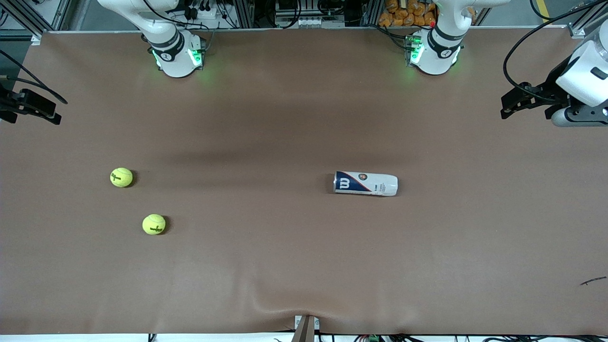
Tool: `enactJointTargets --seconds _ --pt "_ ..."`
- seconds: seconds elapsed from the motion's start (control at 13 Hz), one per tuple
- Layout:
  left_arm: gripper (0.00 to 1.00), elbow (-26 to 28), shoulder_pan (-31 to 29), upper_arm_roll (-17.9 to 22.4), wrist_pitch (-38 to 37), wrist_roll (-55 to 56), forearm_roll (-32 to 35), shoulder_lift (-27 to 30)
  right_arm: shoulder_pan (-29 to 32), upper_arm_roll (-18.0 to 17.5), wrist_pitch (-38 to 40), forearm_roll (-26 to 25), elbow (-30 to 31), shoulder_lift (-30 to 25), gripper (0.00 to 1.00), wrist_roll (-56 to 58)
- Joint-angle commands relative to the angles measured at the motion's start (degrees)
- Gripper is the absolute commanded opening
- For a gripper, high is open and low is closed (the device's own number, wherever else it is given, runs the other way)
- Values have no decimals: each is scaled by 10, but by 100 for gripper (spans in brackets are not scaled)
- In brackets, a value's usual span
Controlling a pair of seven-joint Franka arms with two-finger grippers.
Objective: Insert tennis ball vertically with right arm
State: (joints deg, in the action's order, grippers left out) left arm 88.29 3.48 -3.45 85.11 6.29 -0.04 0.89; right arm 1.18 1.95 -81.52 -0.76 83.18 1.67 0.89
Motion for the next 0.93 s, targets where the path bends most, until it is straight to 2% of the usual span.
enactJointTargets --seconds 0.0,0.54,0.85 --pt "100 -4 -1 0 -9 5 1 5 -5 2 2 1 0 -4 100 -2" --pt "100 -4 6 -2 -9 -5 2 3 -14 0 14 1 2 -4 100 -7" --pt "100 0 9 -40 -9 -9 1 -13 -15 0 14 1 10 -5 100 -9"
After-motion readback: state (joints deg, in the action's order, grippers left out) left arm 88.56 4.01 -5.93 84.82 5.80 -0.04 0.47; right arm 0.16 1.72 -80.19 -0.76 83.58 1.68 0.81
